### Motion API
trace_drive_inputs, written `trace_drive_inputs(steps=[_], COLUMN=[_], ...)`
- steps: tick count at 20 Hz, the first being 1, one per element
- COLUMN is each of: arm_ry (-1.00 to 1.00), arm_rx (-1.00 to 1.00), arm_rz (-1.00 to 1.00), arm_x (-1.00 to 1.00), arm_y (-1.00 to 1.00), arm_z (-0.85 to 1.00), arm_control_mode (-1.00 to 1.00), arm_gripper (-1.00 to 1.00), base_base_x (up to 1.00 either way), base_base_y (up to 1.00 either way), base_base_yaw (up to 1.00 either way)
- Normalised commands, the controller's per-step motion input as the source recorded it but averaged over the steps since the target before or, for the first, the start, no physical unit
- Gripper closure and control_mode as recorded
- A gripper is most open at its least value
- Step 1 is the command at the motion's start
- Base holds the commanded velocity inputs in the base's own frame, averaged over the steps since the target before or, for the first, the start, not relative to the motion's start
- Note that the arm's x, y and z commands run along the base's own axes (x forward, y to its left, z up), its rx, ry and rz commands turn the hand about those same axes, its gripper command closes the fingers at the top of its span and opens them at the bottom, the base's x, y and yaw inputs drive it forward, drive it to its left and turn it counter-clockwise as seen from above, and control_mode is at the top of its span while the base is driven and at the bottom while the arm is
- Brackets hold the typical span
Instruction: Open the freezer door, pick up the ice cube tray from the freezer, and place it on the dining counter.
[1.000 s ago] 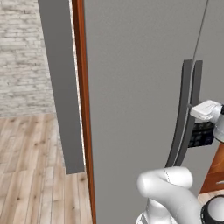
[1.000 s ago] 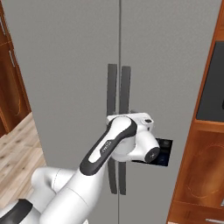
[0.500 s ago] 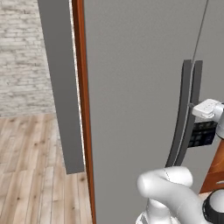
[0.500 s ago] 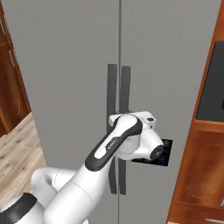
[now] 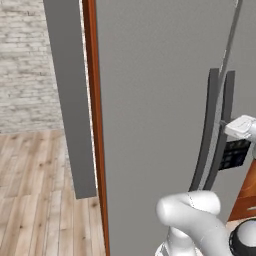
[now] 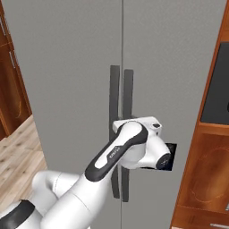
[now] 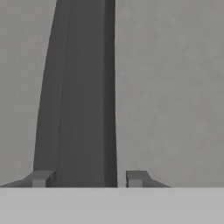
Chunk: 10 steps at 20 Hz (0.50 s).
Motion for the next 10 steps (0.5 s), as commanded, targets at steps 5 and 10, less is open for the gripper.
trace_drive_inputs(steps=[5, 10], arm_ry=[0.0, 0.0], arm_rx=[0.0, 0.0], arm_rz=[-0.06, -0.07], arm_x=[-0.75, -0.69], arm_y=[-0.48, -0.36], arm_z=[0.0, 0.0], arm_control_mode=[-1.0, -1.0], arm_gripper=[1.0, 1.0], base_base_x=[0.0, 0.0], base_base_y=[0.0, 0.0], base_base_yaw=[0.0, 0.0])
